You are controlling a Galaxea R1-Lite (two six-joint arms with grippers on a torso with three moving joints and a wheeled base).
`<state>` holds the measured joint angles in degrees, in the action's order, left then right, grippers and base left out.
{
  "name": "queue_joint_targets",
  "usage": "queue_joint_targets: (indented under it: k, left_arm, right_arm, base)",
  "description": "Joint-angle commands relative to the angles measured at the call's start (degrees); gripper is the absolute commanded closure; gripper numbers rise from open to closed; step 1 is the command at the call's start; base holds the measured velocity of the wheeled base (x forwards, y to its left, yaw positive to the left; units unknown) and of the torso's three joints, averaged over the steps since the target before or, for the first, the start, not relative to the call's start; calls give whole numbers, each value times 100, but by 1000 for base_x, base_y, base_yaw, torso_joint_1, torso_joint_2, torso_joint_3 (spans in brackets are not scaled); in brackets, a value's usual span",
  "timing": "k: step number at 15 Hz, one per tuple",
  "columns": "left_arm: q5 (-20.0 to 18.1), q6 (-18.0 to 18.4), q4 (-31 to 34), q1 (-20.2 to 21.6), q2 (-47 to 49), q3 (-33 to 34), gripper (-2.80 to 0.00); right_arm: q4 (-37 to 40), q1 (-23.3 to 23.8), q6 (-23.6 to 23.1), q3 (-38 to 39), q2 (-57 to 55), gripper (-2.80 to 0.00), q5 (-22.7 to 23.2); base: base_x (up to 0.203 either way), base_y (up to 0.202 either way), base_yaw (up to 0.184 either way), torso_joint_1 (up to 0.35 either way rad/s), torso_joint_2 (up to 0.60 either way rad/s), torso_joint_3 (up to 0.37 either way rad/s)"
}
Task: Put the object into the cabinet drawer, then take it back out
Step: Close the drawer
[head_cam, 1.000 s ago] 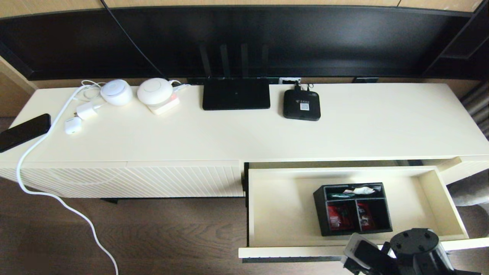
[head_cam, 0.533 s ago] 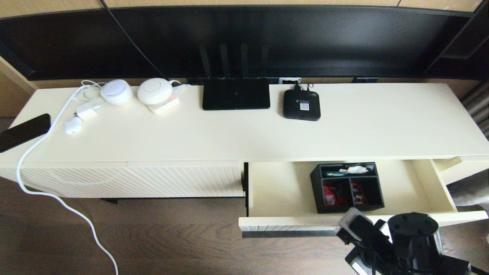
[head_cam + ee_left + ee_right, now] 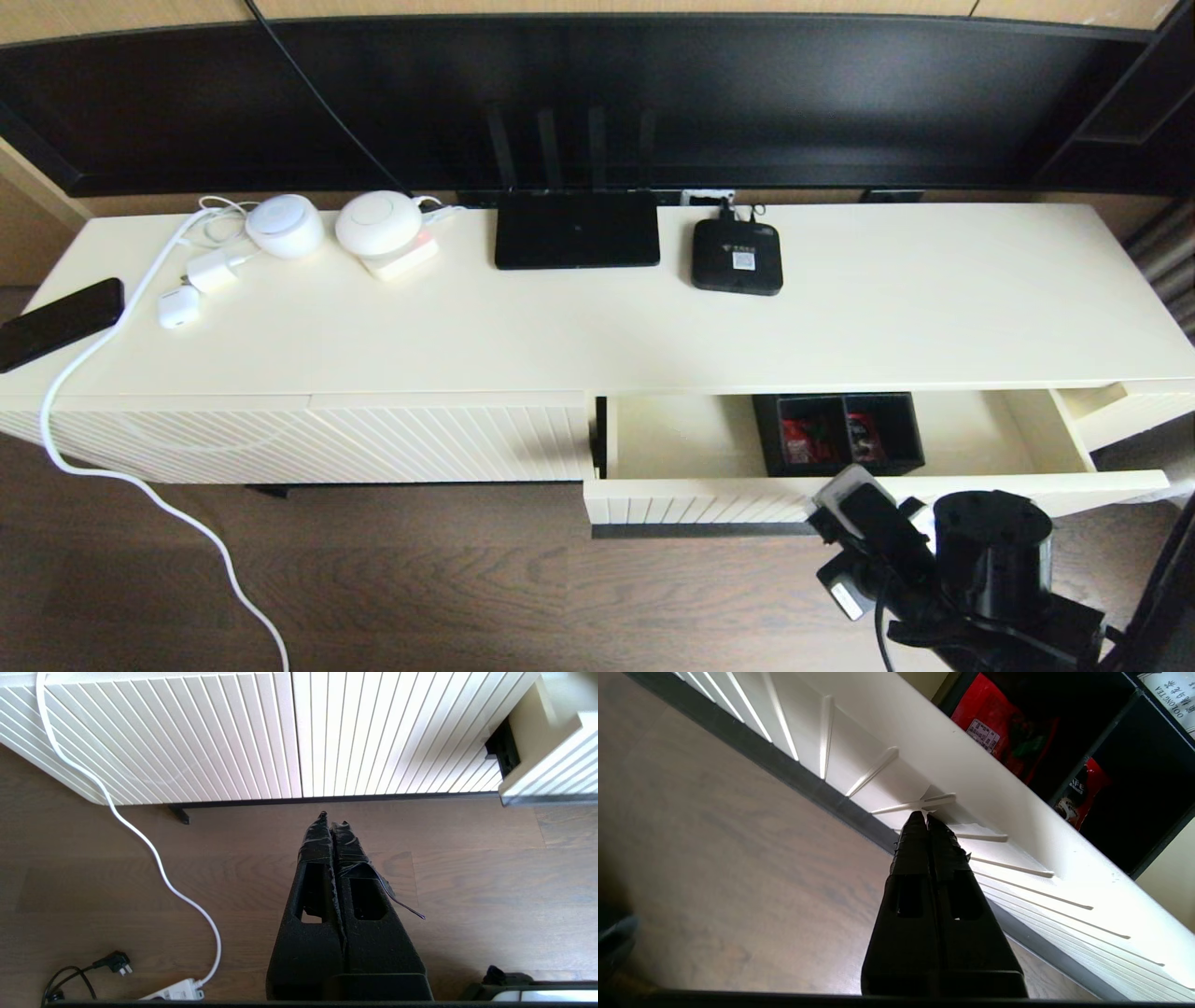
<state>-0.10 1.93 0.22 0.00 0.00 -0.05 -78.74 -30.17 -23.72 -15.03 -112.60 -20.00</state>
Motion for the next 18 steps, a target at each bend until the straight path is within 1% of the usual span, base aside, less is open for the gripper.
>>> queue_joint_targets:
  k: [1, 5, 7, 9, 18]
  left_arm:
    - [1, 1, 4, 0, 9, 4, 0]
    - [1, 1, 4, 0, 9, -4, 0]
    - [1, 1, -3, 0, 9, -4, 0]
    - [1, 1, -4, 0, 9, -4, 0]
    - [1, 1, 4, 0, 9, 4, 0]
  right_arm:
    - [-272, 116, -23, -157, -340, 0, -49]
    - [-431, 213, -27, -510, -537, 0, -85]
    - [-481, 264, -19, -622, -678, 0, -234]
    - [-687, 309, -26, -838, -849, 0, -306]
    - [-791, 524, -26, -1738, -1354, 0, -324]
  base:
    - [0, 0, 0, 0, 0, 0]
    - [0, 0, 0, 0, 0, 0]
    - [0, 0, 0, 0, 0, 0]
    - [0, 0, 0, 0, 0, 0]
    - [0, 0, 0, 0, 0, 0]
